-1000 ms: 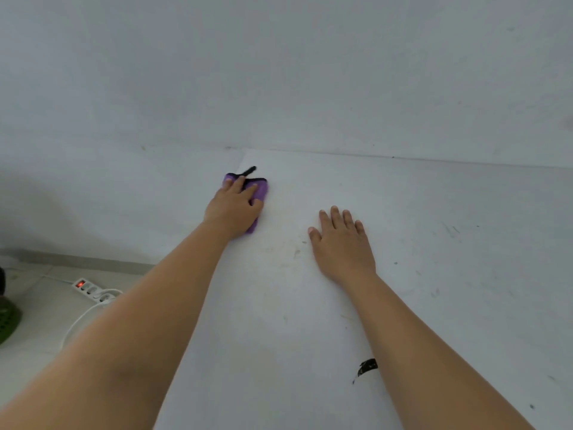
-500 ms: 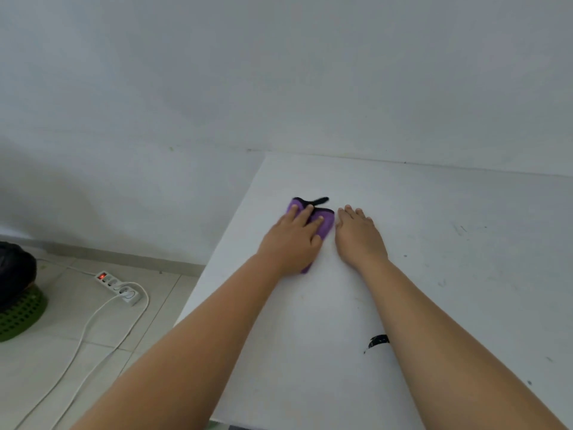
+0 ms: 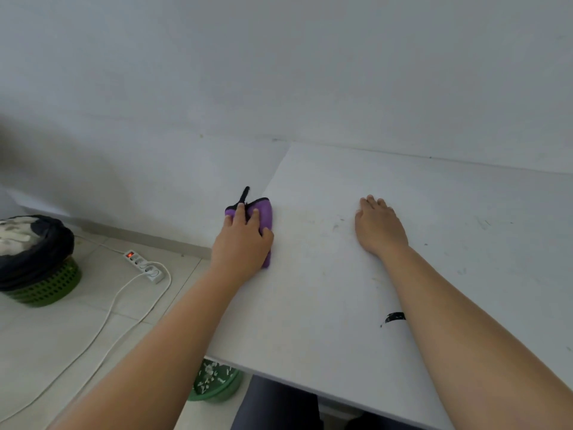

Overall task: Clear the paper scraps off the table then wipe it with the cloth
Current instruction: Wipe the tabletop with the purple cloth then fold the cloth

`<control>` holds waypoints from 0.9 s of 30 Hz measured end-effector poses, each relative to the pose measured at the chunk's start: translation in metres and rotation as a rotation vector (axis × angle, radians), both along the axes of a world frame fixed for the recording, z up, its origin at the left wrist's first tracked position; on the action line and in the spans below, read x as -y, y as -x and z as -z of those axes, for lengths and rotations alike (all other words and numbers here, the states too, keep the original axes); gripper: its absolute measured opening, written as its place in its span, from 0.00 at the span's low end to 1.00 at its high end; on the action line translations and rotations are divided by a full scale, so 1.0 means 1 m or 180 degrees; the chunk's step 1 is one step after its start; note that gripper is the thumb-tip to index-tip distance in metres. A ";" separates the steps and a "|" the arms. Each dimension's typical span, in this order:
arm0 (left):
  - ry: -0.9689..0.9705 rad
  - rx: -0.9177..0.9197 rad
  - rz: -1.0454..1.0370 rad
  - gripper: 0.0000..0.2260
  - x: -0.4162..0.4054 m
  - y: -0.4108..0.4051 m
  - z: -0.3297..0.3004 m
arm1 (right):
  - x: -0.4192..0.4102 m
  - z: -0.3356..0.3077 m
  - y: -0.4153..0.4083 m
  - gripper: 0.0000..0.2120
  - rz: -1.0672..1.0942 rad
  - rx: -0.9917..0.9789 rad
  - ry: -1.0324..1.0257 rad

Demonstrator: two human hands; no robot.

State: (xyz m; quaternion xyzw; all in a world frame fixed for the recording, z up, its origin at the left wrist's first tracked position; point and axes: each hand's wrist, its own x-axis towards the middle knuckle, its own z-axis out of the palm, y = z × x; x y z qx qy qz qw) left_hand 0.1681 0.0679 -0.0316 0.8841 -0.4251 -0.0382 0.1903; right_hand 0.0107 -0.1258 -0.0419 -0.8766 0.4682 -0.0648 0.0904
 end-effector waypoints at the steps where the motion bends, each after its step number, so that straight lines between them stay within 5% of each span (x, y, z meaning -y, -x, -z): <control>1: -0.0040 0.0158 0.0083 0.23 -0.002 0.004 0.003 | 0.000 0.000 0.000 0.24 0.0004 -0.0005 -0.0011; 11: -0.0321 0.0560 0.1595 0.24 -0.025 0.126 -0.004 | -0.009 -0.018 0.006 0.22 -0.0094 -0.0150 -0.0273; 23: -0.0148 0.0395 0.0269 0.24 -0.098 0.067 0.002 | -0.070 -0.006 0.046 0.24 -0.0524 -0.0262 -0.0021; 27: -0.0206 0.0665 -0.0163 0.31 -0.101 0.059 0.015 | -0.090 -0.006 0.059 0.26 -0.0621 -0.0340 -0.0004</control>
